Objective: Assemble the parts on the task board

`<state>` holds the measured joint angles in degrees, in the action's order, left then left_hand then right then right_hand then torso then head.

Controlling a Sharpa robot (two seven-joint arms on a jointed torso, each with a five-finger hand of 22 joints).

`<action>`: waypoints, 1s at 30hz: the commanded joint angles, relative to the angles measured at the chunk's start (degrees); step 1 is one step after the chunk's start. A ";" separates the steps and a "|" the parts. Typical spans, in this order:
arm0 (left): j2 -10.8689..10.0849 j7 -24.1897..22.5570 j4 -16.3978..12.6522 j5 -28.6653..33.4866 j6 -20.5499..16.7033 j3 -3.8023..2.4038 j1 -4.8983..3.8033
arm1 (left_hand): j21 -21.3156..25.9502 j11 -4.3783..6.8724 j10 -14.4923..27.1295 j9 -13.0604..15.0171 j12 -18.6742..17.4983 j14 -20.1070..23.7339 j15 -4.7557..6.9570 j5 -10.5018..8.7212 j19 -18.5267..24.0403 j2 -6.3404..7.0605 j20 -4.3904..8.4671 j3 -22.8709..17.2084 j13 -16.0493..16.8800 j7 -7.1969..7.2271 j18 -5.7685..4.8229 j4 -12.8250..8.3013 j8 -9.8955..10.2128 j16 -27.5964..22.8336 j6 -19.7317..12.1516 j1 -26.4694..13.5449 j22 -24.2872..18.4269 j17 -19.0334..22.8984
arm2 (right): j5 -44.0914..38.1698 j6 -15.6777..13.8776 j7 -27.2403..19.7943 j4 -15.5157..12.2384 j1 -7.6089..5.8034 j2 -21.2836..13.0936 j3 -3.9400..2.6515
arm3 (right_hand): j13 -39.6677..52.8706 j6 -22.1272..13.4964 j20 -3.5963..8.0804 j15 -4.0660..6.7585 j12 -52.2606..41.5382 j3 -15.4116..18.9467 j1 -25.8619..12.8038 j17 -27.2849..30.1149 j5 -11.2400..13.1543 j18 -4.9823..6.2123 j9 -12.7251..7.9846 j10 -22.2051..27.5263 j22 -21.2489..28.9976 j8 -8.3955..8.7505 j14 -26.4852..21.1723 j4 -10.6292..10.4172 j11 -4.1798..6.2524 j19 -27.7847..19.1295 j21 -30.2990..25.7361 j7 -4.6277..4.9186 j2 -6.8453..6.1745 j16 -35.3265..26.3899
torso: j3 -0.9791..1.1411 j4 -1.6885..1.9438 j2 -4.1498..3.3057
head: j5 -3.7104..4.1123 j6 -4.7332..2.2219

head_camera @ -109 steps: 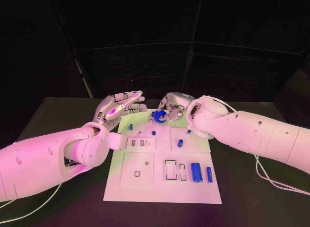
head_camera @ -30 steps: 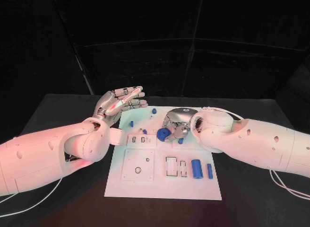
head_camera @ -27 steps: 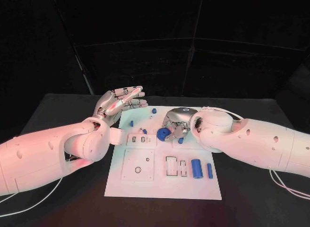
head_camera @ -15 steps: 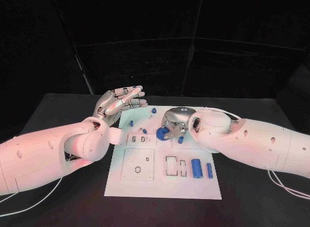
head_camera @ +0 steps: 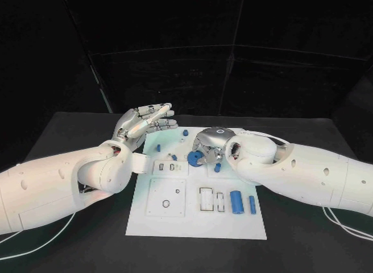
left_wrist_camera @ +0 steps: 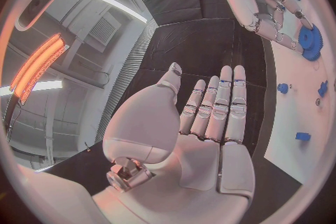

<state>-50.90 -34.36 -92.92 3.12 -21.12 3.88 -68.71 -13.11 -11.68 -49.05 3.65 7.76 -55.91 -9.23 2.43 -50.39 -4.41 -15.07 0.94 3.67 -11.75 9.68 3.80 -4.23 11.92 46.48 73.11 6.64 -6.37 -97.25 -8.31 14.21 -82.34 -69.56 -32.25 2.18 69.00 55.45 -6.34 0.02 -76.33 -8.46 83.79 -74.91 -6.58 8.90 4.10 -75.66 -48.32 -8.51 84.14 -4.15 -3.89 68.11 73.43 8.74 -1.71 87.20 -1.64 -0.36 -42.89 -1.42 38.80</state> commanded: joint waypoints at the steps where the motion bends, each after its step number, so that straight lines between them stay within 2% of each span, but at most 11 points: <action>1: 0.04 -0.06 -0.09 -0.17 0.89 -0.03 -0.08 | 0.13 -0.21 -0.11 -0.09 -0.37 -0.10 0.00 0.36 -0.25 -0.35 -0.17 0.28 -0.09 -2.56 0.60 -0.10 0.20 -0.28 -0.03 0.00 -0.10 0.09 | -1.82 -2.57 -0.29 -0.47 0.07 0.01 0.07 | 0.11 0.60 0.52 0.39 -0.28 -0.65 -0.29 -7.30 -0.78 -1.21 -0.07 -0.30 -0.15 -0.02 4.24 0.07 0.11 0.05 0.27 0.04 -0.44 0.22 | 0.00 0.03 0.01 | -0.12 -0.13; 7: 0.03 -0.04 -0.03 -0.17 0.98 -0.03 -0.08 | 0.13 -0.21 -0.11 -0.09 -0.37 -0.10 0.00 0.36 -0.25 -0.35 -0.17 0.28 -0.09 -2.56 0.60 -0.10 0.20 -0.28 -0.03 0.00 -0.10 0.09 | -1.75 -6.13 -0.37 -1.39 0.13 -0.34 0.05 | 0.31 0.85 0.61 0.46 -0.34 -2.33 -1.81 -7.38 -3.40 -1.30 -0.26 -0.61 -0.57 0.35 4.27 0.15 0.17 0.41 0.54 -0.01 -1.13 0.23 | 0.03 0.07 0.00 | -0.30 -0.24; 11: 0.02 -0.04 -0.01 -0.17 1.01 -0.03 -0.07 | 0.13 -0.21 -0.11 -0.09 -0.37 -0.10 0.00 0.36 -0.25 -0.35 -0.17 0.28 -0.09 -2.56 0.60 -0.10 0.20 -0.28 -0.03 0.00 -0.10 0.09 | -1.43 -7.93 -0.07 -0.95 0.12 -0.10 0.02 | 0.25 0.93 0.63 0.47 -0.26 -3.00 -2.58 -7.38 -4.06 -1.31 -0.28 -0.62 -0.61 0.51 4.28 0.08 0.17 0.48 0.59 -0.02 -1.53 0.23 | -0.06 0.05 0.01 | -0.34 -0.36; 18: 0.09 -0.01 0.08 -0.17 1.07 -0.03 -0.07 | 0.13 -0.21 -0.11 -0.09 -0.37 -0.10 0.00 0.36 -0.25 -0.35 -0.17 0.28 -0.09 -2.56 0.60 -0.10 0.20 -0.28 -0.03 0.00 -0.10 0.09 | -1.11 -10.25 0.10 1.76 0.09 1.67 -0.07 | 0.26 0.99 0.65 0.49 -0.24 -3.68 -3.05 -7.48 -4.61 -1.35 -0.29 -0.67 -0.83 0.65 4.30 0.10 0.20 0.65 0.71 -0.04 -1.82 0.26 | -0.05 0.13 -0.07 | -0.47 -0.41; 30: 0.17 0.00 0.24 -0.17 1.09 -0.03 -0.08 | 0.13 -0.21 -0.11 -0.09 -0.37 -0.10 0.00 0.36 -0.25 -0.35 -0.17 0.28 -0.09 -2.56 0.60 -0.10 0.20 -0.28 -0.03 0.00 -0.10 0.09 | -0.05 -12.70 -0.90 6.89 0.03 5.28 -0.16 | 0.34 1.06 0.66 0.51 -0.26 -4.40 -3.35 -7.57 -5.03 -1.39 -0.30 -0.75 -1.02 0.76 4.32 0.15 0.22 0.80 0.82 -0.05 -1.89 0.28 | -0.04 0.06 -0.02 | -0.76 -0.43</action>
<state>-50.78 -34.11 -92.69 3.12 -20.84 3.88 -68.71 -13.11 -11.68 -49.05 3.65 7.76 -55.91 -9.23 2.43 -50.39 -4.41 -15.07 0.94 3.67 -11.75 9.68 3.80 -4.23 11.93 46.48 73.11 6.61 -6.37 -97.80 -18.38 14.09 -75.94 -69.38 -27.27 2.09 69.25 56.10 -5.73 0.22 -76.33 -12.52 81.03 -74.91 -11.32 8.00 3.72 -75.86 -49.29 -7.61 83.93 -3.91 -3.68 68.72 73.94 8.60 -3.69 87.20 -1.69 -0.25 -42.92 -2.14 38.44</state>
